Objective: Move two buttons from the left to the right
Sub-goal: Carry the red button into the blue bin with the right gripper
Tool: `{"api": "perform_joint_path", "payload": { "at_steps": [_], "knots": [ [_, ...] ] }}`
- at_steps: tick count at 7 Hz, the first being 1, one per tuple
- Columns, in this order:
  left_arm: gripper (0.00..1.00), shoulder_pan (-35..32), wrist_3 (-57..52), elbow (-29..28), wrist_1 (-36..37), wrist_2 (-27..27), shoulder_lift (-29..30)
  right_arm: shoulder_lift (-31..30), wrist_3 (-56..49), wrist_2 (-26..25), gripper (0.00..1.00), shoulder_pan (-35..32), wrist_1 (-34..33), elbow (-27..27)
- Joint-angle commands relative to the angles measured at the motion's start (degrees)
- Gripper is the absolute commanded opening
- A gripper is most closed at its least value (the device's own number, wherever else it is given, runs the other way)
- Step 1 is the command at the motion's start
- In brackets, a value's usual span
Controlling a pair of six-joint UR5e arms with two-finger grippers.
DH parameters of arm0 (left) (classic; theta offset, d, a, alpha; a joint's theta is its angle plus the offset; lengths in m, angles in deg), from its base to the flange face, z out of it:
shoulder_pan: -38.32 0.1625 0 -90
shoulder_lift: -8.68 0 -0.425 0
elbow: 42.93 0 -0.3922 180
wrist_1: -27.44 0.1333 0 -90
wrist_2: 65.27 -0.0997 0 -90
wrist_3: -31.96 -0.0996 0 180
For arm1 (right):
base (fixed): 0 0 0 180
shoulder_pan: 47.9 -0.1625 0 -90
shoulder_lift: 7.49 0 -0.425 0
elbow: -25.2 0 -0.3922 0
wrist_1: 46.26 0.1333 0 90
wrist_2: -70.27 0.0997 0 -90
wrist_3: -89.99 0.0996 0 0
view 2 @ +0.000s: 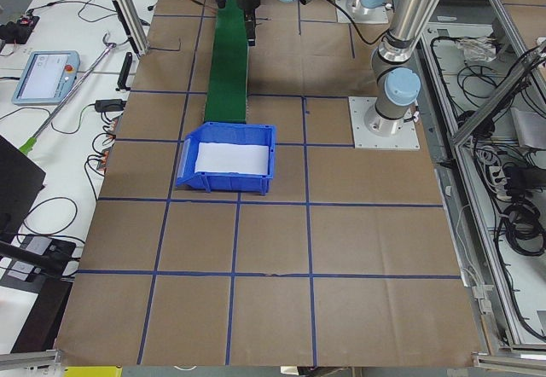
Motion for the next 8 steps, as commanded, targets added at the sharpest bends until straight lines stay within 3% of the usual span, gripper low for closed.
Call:
{"api": "perform_joint_path", "payload": {
  "at_steps": [1,2,3,4,6,8],
  "knots": [
    [1.00,0.00,-0.06,0.00,-0.07,0.00,-0.09,-2.07,-20.48,-0.08,0.04,12.03,2.46,-3.20],
    [1.00,0.00,-0.06,0.00,-0.07,0.00,-0.09,-1.28,-29.13,0.10,0.04,17.58,1.59,-3.03],
    [1.00,0.00,-0.06,0.00,-0.07,0.00,-0.09,-0.41,-31.13,0.01,0.04,21.29,1.58,-3.03],
    [1.00,0.00,-0.06,0.00,-0.07,0.00,-0.09,1.43,-31.15,0.01,0.04,22.20,1.23,-2.94],
    [1.00,0.00,-0.06,0.00,-0.07,0.00,0.00,7.57,-31.15,0.45,0.04,22.20,-7.17,-0.85],
    [1.00,0.00,-0.06,0.18,-0.07,-0.09,-0.09,9.62,-30.80,0.54,0.04,22.20,-10.28,1.36]
  ]
}}
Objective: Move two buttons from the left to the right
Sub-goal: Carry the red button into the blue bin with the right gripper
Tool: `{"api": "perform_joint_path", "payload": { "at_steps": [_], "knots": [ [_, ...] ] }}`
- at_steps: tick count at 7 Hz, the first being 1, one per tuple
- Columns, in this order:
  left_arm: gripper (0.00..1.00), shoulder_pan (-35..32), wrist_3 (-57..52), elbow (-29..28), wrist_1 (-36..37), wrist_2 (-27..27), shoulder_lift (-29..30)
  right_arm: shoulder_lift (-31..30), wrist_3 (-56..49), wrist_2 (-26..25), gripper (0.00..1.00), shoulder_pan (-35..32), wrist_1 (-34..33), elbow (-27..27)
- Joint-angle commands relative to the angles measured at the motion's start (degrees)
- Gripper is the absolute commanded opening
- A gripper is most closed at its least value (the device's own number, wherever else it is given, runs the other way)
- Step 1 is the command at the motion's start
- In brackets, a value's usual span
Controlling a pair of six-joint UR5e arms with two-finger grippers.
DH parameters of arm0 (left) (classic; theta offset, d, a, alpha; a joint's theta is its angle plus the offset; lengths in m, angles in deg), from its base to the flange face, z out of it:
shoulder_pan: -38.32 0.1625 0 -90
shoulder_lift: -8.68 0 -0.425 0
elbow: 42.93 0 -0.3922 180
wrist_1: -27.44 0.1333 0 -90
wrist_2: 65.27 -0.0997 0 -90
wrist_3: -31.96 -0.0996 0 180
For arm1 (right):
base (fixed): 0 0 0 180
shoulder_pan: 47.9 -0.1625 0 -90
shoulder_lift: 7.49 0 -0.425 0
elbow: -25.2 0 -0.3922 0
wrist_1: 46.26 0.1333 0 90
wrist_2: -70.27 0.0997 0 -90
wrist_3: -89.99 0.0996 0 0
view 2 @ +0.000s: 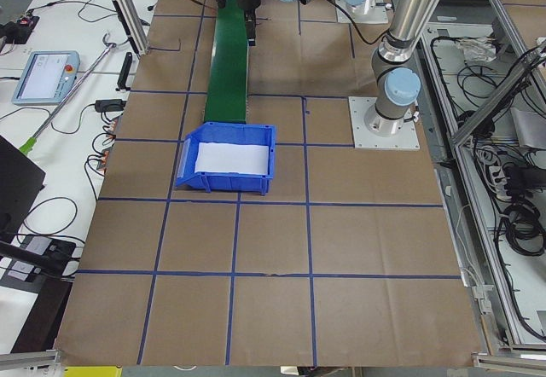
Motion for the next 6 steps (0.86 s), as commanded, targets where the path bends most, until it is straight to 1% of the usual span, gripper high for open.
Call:
{"api": "perform_joint_path", "payload": {
  "at_steps": [1,4,5,6],
  "knots": [
    [1.00,0.00,-0.09,0.09,-0.01,-0.03,-0.03,2.09,0.27,0.20,0.04,0.03,-1.89,1.39],
    [1.00,0.00,0.00,0.01,-0.01,-0.03,0.06,4.38,0.36,-0.06,0.06,0.03,-1.81,1.48],
    [1.00,0.00,-0.09,0.01,-0.01,-0.12,0.06,4.64,0.18,-0.33,0.10,0.03,-1.90,1.48],
    [1.00,0.00,-0.09,-0.08,-0.01,-0.20,0.06,5.08,0.27,-0.24,0.30,0.03,-1.90,1.30]
  ]
}}
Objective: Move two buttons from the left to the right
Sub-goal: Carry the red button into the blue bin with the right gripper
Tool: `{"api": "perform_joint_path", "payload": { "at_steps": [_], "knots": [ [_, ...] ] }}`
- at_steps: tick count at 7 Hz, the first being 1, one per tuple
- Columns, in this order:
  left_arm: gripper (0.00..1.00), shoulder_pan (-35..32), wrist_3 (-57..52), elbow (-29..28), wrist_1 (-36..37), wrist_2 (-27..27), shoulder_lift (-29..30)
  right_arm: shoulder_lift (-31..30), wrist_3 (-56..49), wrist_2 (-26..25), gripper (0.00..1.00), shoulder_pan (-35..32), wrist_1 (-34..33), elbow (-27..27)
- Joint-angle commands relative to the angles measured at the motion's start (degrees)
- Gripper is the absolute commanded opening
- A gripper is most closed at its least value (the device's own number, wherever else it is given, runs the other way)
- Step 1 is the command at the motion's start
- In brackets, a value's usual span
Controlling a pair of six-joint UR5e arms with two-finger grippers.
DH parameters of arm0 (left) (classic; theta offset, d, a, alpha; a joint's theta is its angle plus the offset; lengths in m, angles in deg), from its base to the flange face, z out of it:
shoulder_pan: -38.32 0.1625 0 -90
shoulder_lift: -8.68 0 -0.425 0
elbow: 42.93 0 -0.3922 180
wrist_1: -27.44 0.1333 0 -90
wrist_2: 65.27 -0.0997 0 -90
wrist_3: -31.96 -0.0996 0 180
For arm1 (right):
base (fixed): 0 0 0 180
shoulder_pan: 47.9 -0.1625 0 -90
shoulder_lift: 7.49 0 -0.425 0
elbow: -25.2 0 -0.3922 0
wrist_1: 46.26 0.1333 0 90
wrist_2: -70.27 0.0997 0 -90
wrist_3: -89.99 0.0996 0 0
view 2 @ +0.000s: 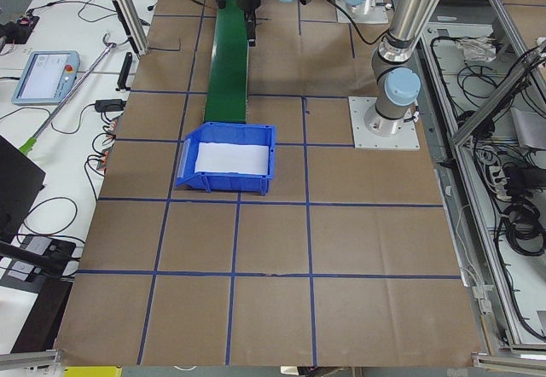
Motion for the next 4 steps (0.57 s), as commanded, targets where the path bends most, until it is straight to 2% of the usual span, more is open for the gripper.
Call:
{"api": "perform_joint_path", "payload": {
  "at_steps": [1,2,4],
  "knots": [
    [1.00,0.00,-0.02,-0.07,0.00,-0.09,0.10,0.78,0.55,0.73,0.89,0.00,-0.02,-0.39],
    [1.00,0.00,-0.11,-0.07,0.00,-0.09,0.10,0.87,1.25,0.74,0.99,0.00,-0.02,-0.57],
    [1.00,0.00,-0.11,-0.07,0.09,-0.09,0.10,0.35,1.34,0.65,1.00,0.00,0.07,-1.18]
  ]
}}
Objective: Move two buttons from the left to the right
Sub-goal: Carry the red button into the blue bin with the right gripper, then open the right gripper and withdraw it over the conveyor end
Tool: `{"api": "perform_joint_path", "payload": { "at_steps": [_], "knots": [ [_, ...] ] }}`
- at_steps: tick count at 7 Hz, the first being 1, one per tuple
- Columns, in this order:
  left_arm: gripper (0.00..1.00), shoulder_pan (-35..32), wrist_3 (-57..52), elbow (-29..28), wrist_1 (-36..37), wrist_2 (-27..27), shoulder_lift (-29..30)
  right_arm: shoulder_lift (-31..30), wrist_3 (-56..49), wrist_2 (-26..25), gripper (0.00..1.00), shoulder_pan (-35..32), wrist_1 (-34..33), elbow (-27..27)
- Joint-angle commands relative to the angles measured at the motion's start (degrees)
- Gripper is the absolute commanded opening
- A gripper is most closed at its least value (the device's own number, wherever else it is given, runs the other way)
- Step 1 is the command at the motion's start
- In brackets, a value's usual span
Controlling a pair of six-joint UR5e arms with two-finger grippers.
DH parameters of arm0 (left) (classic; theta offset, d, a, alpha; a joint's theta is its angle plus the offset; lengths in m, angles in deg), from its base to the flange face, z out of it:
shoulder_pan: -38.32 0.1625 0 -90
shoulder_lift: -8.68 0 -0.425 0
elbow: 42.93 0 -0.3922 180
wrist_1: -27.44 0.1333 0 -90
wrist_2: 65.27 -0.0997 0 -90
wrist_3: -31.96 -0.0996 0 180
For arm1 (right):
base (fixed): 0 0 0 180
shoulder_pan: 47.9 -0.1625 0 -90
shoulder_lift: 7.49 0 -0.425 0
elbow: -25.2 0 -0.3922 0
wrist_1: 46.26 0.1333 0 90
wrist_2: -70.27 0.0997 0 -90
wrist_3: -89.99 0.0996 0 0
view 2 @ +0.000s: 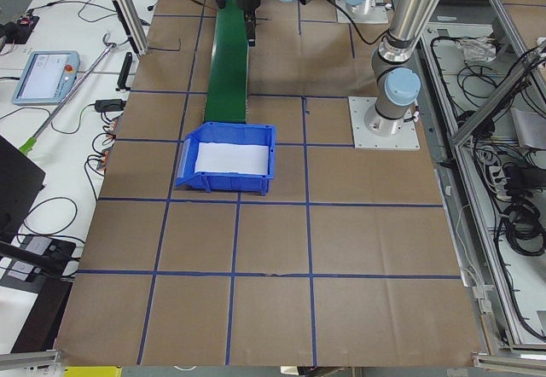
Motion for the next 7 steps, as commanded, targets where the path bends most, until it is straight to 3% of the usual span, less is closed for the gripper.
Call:
{"api": "perform_joint_path", "payload": {
  "at_steps": [1,2,4,5,7],
  "knots": [
    [1.00,0.00,-0.01,0.00,0.07,-0.05,0.00,-0.98,0.03,-0.21,1.00,0.09,0.16,-0.59],
    [1.00,0.00,-0.01,-0.09,0.07,0.12,-0.08,-2.64,0.64,-0.21,1.00,0.00,0.85,-0.94],
    [1.00,0.00,-0.01,-0.09,0.07,0.04,-0.09,-11.66,6.58,-0.30,1.00,-0.44,2.26,-0.86],
    [1.00,0.00,-0.01,-0.09,-0.02,0.12,-0.17,-17.63,11.58,-0.30,1.00,-0.79,6.10,-0.77],
    [1.00,0.00,-0.01,-0.09,0.07,0.04,0.00,-25.21,18.72,2.32,1.00,-7.60,15.59,-0.77]
  ]
}}
